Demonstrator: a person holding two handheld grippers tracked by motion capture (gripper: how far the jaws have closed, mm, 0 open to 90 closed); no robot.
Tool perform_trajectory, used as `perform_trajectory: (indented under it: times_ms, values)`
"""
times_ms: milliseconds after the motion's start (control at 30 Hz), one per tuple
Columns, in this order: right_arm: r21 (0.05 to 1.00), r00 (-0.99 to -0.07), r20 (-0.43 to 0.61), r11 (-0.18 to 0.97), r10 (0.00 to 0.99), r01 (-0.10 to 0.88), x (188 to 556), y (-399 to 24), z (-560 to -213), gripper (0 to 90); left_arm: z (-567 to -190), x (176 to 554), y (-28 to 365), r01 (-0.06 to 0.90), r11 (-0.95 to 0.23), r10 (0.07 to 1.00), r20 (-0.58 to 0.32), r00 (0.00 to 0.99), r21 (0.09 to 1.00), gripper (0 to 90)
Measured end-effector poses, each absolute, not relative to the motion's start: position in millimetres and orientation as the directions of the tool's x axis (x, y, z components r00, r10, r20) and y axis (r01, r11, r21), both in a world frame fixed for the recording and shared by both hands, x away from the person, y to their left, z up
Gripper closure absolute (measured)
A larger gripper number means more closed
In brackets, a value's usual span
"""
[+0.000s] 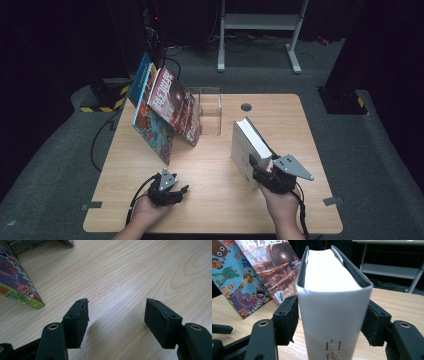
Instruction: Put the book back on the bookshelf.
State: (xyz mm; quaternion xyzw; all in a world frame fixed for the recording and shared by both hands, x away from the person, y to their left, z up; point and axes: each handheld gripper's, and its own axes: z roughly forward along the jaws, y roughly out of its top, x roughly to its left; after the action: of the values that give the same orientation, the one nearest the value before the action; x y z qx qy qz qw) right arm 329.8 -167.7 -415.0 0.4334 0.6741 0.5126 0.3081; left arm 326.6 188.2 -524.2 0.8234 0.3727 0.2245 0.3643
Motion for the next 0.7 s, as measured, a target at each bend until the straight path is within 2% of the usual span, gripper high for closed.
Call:
perform_trajectory:
  times_ms: [67, 300, 700]
  values:
    - [0.958, -0.427, 0.028, 0.098, 0.904, 0.269, 330.7, -166.5, -414.9, 35.9, -524.3, 326.5, 188.2, 0.45, -0.456, 0.777, 0.098, 0.622, 0.768, 36.2]
    - [0.956, -0.415, 0.016, 0.107, 0.91, 0.272, 335.7, -161.3, -417.7, 46.1, -524.4, 326.0, 188.2, 0.448, -0.457, 0.776, 0.098, 0.623, 0.768, 36.2]
    - [0.961, -0.419, -0.01, 0.124, 0.908, 0.247, 334.3, -159.3, -419.4, 50.6, -524.7, 326.1, 188.0, 0.449, -0.457, 0.777, 0.099, 0.621, 0.768, 36.2]
